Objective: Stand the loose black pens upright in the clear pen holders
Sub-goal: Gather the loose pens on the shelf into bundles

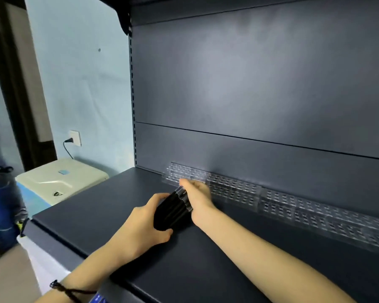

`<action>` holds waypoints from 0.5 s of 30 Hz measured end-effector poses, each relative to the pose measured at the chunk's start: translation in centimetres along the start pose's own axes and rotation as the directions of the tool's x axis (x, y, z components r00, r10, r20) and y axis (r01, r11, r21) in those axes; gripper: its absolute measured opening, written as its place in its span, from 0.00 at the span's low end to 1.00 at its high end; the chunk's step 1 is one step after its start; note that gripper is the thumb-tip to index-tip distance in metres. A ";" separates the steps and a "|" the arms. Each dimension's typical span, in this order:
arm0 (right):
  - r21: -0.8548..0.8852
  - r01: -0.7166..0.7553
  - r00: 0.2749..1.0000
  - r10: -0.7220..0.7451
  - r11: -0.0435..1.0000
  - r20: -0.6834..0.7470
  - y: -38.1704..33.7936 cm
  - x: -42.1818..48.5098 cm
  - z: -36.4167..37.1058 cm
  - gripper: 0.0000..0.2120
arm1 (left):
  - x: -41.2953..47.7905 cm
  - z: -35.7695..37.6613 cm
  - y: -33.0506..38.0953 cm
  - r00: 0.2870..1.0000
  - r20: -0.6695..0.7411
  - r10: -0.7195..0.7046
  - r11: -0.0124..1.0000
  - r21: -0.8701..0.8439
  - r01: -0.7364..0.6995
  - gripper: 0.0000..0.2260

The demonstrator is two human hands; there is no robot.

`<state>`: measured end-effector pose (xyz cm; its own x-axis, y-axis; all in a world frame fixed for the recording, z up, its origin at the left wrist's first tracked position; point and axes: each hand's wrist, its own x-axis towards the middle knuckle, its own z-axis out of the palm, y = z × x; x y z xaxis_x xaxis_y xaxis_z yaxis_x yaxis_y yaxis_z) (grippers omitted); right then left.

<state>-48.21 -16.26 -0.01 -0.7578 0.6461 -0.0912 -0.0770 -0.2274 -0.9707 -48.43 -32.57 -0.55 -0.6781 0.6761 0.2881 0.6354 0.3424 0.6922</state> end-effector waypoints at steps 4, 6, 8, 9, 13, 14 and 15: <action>-0.040 0.009 0.998 -0.006 0.999 0.064 0.5 2.4 3.4 0.09 | 1.3 -1.9 -2.9 0.998 -0.062 0.031 0.993 0.117 -0.024 0.29; -0.091 0.013 0.996 -0.005 0.996 0.093 1.0 3.2 4.6 0.07 | 1.3 -2.6 -3.7 0.997 -0.043 0.056 0.973 0.225 -0.045 0.28; -0.161 0.018 0.992 0.002 0.987 0.124 1.5 3.9 5.9 0.05 | 1.4 -3.6 -4.7 0.996 -0.010 0.087 0.900 0.430 -0.074 0.29; -0.192 0.024 0.992 0.001 0.981 0.128 1.7 4.1 6.6 0.04 | 1.7 -4.2 -5.7 0.996 0.007 0.094 0.875 0.477 -0.086 0.32; -0.334 0.118 0.985 -0.068 0.935 0.156 2.2 4.2 9.6 0.06 | 2.6 -6.5 -9.2 0.985 0.121 0.120 0.887 0.432 -0.161 0.36; -0.381 0.158 0.981 -0.102 0.911 0.165 2.4 4.3 10.4 0.07 | 2.7 -7.0 -10.0 0.978 0.160 0.130 0.901 0.393 -0.184 0.35; -0.420 0.196 0.976 -0.135 0.886 0.170 2.5 4.4 11.0 0.08 | 2.8 -7.4 -10.6 0.972 0.189 0.142 0.912 0.357 -0.203 0.35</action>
<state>-58.85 -22.04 -0.43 -0.8395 0.5375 0.0798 0.0559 0.2314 -0.9713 -59.80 -39.15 -2.20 -0.4986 0.8291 0.2530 0.8489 0.4079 0.3363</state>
